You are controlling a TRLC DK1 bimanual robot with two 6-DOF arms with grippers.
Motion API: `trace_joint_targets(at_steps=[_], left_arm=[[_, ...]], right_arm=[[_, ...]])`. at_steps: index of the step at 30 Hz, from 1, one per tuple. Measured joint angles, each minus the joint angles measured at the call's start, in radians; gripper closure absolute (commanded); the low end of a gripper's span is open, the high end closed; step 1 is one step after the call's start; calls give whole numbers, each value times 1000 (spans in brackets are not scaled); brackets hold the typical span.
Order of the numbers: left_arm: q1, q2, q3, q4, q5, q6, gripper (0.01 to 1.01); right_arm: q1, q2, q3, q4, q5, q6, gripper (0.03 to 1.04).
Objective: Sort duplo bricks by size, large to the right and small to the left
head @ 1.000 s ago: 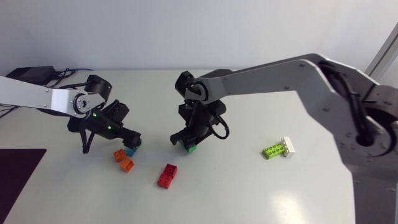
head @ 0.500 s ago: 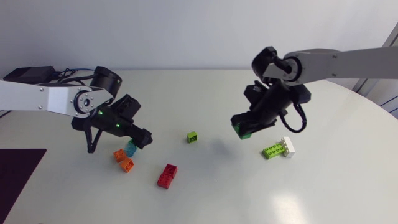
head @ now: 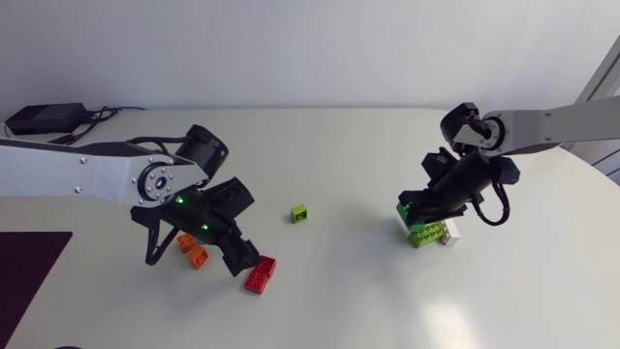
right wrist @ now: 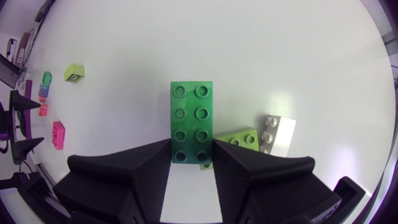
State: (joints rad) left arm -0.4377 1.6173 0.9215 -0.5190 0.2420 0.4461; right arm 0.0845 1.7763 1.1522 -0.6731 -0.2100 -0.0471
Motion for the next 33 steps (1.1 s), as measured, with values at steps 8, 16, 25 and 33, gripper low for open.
trace_joint_targets(at_steps=[8, 16, 25, 33], left_arm=[[-44, -5, 0, -5, 10, 6, 41], [-169, -57, 8, -114, 103, 87, 49], [-240, 56, 120, -269, 37, 335, 139], [-186, 124, 182, -271, -15, 445, 698]], right_arm=[[-23, 6, -6, 5, 2, -7, 69], [-26, 9, -6, 6, 3, -7, 67], [-11, -36, -21, -1, 3, -7, 69], [-6, -74, -39, -2, 0, -7, 67]])
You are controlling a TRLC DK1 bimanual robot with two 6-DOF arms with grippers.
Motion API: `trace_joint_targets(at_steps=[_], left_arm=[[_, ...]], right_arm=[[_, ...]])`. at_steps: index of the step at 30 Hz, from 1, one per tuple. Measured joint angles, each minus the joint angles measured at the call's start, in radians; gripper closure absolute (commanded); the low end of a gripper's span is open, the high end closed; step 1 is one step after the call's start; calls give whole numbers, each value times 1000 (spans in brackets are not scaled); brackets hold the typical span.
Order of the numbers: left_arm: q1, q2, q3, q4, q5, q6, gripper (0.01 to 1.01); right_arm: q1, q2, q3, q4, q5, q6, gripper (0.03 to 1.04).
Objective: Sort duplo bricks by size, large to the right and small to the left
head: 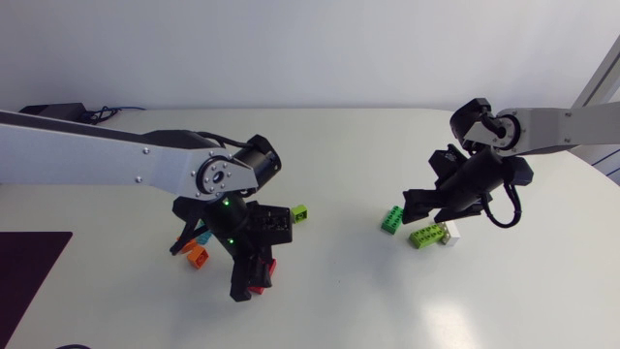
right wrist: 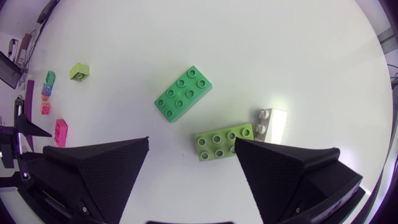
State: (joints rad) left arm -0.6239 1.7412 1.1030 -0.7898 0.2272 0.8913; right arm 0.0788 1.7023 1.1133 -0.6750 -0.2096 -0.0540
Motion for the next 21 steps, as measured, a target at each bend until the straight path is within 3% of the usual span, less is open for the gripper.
trace_joint_targets(at_steps=[16, 21], left_arm=[[-23, 164, 18, 75, -4, 36, 698], [42, 164, 18, 76, -8, 67, 698]], right_arm=[[5, -5, -25, 0, -1, 0, 67], [21, -11, -25, 1, -1, 0, 67]])
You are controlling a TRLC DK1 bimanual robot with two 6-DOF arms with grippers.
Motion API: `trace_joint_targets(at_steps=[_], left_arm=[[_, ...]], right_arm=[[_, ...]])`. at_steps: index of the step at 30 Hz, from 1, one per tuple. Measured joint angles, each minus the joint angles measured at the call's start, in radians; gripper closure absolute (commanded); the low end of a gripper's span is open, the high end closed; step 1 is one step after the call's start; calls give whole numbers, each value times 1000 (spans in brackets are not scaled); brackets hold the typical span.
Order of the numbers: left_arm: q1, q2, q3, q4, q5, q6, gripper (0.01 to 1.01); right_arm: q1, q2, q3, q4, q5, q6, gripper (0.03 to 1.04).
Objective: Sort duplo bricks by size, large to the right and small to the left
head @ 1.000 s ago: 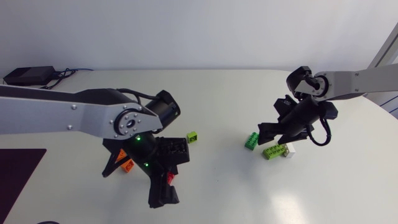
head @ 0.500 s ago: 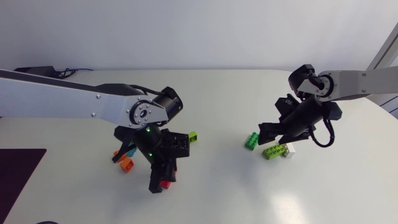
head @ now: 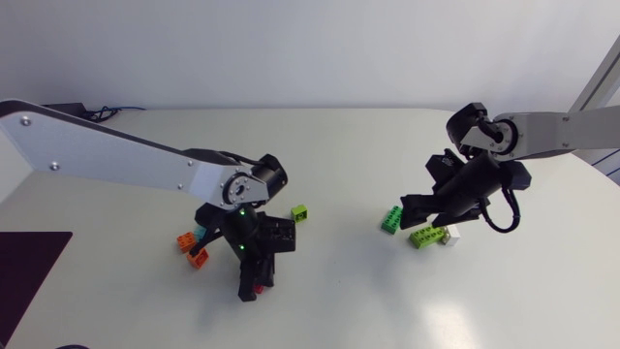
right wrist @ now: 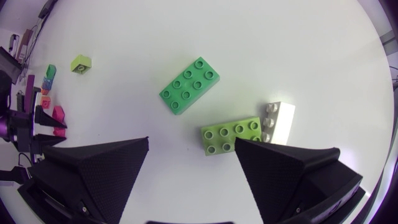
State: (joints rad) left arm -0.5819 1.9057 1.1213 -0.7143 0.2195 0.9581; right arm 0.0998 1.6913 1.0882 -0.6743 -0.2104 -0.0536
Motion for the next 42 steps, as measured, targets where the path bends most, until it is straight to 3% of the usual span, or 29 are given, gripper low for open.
trace_joint_targets(at_steps=[9, 12, 15, 16, 18, 19, 23, 28, 35, 42], left_arm=[[216, -41, -40, -31, -49, 103, 697], [233, -73, -39, -47, -52, 115, 697], [197, -102, -21, -60, -43, 103, 680], [172, -104, -4, -60, -35, 89, 562], [127, -104, 37, -60, -13, 55, 148], [104, -103, 62, -57, -5, 34, 62], [51, -52, 185, 30, 10, -87, 59], [43, 98, 380, 83, 9, -215, 61], [30, 270, 558, 82, 8, -284, 62], [36, 316, 575, 19, -20, -298, 92]], right_arm=[[19, -9, 0, 0, 0, 1, 67], [19, -12, -4, 0, 0, 1, 67], [24, -13, -13, 0, 0, 1, 67], [25, -13, -13, 1, 0, 5, 67], [32, -13, -13, 1, 0, 8, 67], [38, -13, -11, 1, 0, 10, 67], [71, -13, 2, 0, 0, 31, 67], [112, -13, 27, 0, -1, 58, 67], [116, -13, 35, 0, 0, 65, 67], [116, -13, 35, 0, 0, 65, 67]])
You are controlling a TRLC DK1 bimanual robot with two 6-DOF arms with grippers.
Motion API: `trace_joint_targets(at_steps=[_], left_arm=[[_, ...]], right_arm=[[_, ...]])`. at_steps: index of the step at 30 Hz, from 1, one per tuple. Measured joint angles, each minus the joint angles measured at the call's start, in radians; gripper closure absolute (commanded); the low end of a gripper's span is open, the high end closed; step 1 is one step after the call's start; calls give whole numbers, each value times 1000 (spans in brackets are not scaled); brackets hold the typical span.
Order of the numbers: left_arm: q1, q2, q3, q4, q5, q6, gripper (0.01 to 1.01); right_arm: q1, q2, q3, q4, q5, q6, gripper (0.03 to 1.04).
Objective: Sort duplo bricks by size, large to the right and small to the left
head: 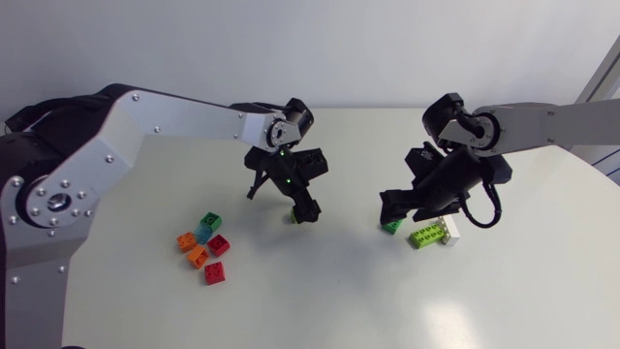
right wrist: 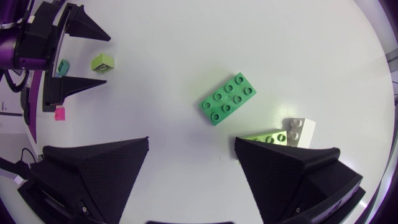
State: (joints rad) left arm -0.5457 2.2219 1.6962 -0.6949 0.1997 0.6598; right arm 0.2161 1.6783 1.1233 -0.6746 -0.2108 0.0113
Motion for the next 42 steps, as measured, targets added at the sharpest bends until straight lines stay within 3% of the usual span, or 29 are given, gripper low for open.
trace_joint_targets(at_steps=[3, 8, 9, 10, 20, 32, 35, 36, 38, 39, 42], left_arm=[[18, 0, -1, -15, -11, 0, 110], [39, 0, -31, 3, -36, -6, 536], [40, 0, -42, 8, -38, -7, 692], [40, 0, -55, 18, -40, -7, 730], [61, -48, -177, 87, -39, -19, 759], [319, -354, -432, 154, -39, -14, 757], [336, -353, -473, 157, -17, -6, 707], [333, -352, -474, 153, -13, -6, 590], [305, -348, -460, 157, -11, -8, 125], [285, -341, -445, 157, -11, -11, 43], [196, -293, -372, 162, -9, -30, 43]], right_arm=[[1, 0, 0, 0, 0, 0, 67], [8, 0, 0, 0, 0, 19, 67], [11, 0, 0, 0, 0, 19, 67], [13, -2, 0, 0, 0, 19, 67], [14, -19, 0, -1, 0, 23, 67], [39, -21, -2, 1, -5, 34, 67], [55, -21, -2, 1, -8, 45, 67], [59, -21, -2, 1, -8, 46, 67], [62, -21, -3, 2, -10, 50, 67], [63, -21, -5, 2, -11, 52, 67], [63, -23, -16, 2, -11, 53, 67]])
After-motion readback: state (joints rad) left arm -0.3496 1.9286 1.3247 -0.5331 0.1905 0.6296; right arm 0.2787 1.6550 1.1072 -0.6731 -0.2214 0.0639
